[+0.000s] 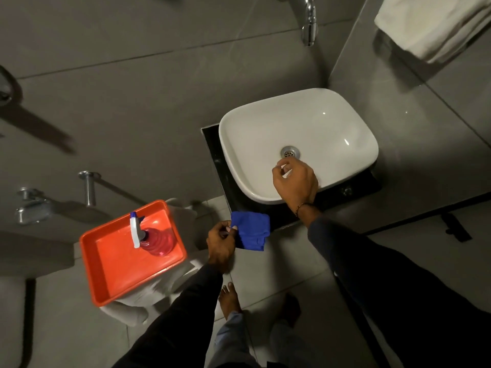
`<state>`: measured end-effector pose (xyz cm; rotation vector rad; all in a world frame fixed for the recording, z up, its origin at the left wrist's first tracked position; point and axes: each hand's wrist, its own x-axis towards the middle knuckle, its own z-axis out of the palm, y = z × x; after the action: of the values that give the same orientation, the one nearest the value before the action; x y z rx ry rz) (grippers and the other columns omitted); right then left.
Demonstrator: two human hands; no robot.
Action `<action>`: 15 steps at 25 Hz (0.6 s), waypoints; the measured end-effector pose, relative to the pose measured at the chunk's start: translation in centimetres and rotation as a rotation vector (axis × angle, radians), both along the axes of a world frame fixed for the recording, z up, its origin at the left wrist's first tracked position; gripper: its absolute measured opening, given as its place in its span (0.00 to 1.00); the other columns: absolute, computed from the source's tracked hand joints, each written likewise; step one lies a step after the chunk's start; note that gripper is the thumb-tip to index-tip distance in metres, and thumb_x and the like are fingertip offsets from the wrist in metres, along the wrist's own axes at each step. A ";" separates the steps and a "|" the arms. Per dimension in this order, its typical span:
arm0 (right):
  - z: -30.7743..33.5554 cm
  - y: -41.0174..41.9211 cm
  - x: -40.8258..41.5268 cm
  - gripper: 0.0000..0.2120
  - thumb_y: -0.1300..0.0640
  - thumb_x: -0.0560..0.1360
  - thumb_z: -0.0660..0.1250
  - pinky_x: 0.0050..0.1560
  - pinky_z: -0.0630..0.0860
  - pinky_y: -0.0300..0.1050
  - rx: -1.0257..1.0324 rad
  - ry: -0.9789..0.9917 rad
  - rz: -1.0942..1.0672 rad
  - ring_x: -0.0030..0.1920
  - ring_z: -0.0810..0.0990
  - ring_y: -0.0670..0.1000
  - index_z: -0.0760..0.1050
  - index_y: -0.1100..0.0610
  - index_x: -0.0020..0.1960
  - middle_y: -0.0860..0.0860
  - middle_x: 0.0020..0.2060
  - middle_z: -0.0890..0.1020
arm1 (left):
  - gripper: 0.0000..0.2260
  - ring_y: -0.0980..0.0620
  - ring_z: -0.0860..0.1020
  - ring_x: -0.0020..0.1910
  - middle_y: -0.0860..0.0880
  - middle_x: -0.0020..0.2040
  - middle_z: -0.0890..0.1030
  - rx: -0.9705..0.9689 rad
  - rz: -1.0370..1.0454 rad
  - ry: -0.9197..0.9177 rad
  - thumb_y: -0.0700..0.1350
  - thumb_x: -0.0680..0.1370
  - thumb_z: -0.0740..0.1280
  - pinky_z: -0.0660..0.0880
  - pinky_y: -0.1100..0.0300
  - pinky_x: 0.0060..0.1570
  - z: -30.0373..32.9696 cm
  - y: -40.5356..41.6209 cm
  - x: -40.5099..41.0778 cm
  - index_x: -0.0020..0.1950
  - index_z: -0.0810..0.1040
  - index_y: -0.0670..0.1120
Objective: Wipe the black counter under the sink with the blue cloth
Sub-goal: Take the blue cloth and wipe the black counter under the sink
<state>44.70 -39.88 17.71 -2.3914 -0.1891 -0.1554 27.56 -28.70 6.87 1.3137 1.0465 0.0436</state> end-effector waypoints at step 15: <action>-5.0 0.4 2.9 0.45 0.24 0.72 0.50 0.80 0.49 0.68 -0.436 0.148 0.348 0.82 0.57 0.55 0.49 0.45 0.82 0.52 0.81 0.62 | 0.32 0.43 0.47 0.83 0.44 0.84 0.49 1.168 -1.018 0.119 0.48 0.82 0.56 0.43 0.47 0.80 -4.5 -4.6 -1.9 0.83 0.47 0.46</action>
<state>47.59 -39.51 12.74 -2.7367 -0.6170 0.2502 25.63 -33.29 2.35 2.8133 0.2556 -0.2283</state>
